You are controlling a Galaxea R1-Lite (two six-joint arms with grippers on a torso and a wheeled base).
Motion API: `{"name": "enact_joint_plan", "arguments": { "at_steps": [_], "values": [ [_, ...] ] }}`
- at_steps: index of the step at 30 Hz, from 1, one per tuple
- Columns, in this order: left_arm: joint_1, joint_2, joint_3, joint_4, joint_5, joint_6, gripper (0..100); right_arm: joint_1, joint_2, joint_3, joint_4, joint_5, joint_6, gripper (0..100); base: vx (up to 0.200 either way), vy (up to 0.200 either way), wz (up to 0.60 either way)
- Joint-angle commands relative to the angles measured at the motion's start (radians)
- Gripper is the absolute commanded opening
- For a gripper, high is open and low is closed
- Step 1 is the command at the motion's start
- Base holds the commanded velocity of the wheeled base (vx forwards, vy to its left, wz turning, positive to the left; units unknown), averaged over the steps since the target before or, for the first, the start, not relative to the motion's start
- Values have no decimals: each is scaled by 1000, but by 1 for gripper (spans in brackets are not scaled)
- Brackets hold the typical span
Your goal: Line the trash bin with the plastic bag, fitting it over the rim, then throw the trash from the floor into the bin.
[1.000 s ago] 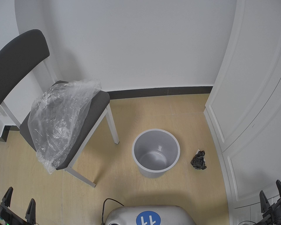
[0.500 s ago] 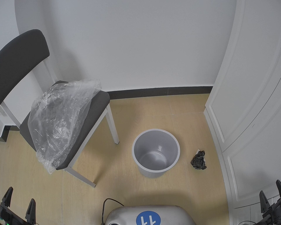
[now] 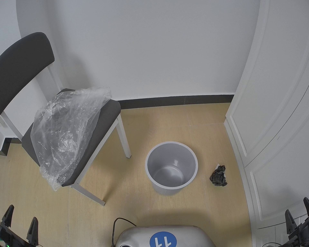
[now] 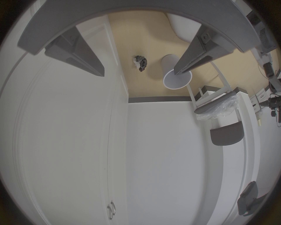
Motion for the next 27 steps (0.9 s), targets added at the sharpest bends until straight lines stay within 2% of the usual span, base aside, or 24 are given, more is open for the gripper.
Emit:
{"name": "enact_joint_plan", "arguments": {
  "at_steps": [1, 2, 3, 4, 5, 6, 9, 11, 16, 17, 19, 20, 24, 25, 27],
  "values": [
    [0, -16, -38, -86, 18, -33, 100, 0, -16, 16, -3, -5, 17, 100, 0, 0, 0],
    [0, -16, -38, -86, 18, -33, 100, 0, -16, 16, -3, -5, 17, 100, 0, 0, 0],
    [-2, -13, -146, -140, -2, -118, 100, 2, -15, -41, -66, 12, 43, 100, 0, 0, 0],
    [-3, -10, -166, -135, -11, -125, 100, 3, -9, -68, -84, 19, 52, 100, 0, 0, 0],
    [-6, 1, -212, -101, -45, -112, 100, 13, 27, -150, -113, 59, 75, 100, 0, 0, 0],
    [-10, 11, -235, -67, -61, -95, 100, 16, 45, -182, -107, 70, 75, 100, 0, 0, 0],
    [-25, 53, -275, 12, -77, -53, 100, 14, 100, -226, -90, 85, 29, 100, 0, 0, 0],
    [-56, 163, -321, 52, -79, 0, 100, 14, 245, -246, -104, 87, -5, 100, 0, 0, 0],
    [-86, 354, -369, 49, -85, 31, 100, 14, 442, -312, -201, 88, 32, 100, 0, 0, 0],
    [-94, 423, -378, 48, -82, 65, 100, 14, 505, -327, -274, 85, 69, 100, 0, 0, 0],
    [-97, 467, -384, 48, -79, 103, 100, 16, 547, -337, -317, 84, 83, 100, 0, 0, 0],
    [-95, 533, -400, 37, -77, 137, 100, 16, 630, -349, -369, 81, 93, 100, 0, 0, 0],
    [-97, 653, -441, 2, -73, 184, 100, 17, 765, -390, -426, 78, 101, 100, 0, 0, 0],
    [-97, 716, -473, -1, -64, 221, 100, 23, 824, -424, -443, 72, 102, 100, 0, 0, 0],
    [-98, 792, -522, -5, -38, 260, 100, 56, 898, -472, -465, 35, 125, 100, 0, 0, 0]
  ]
}}
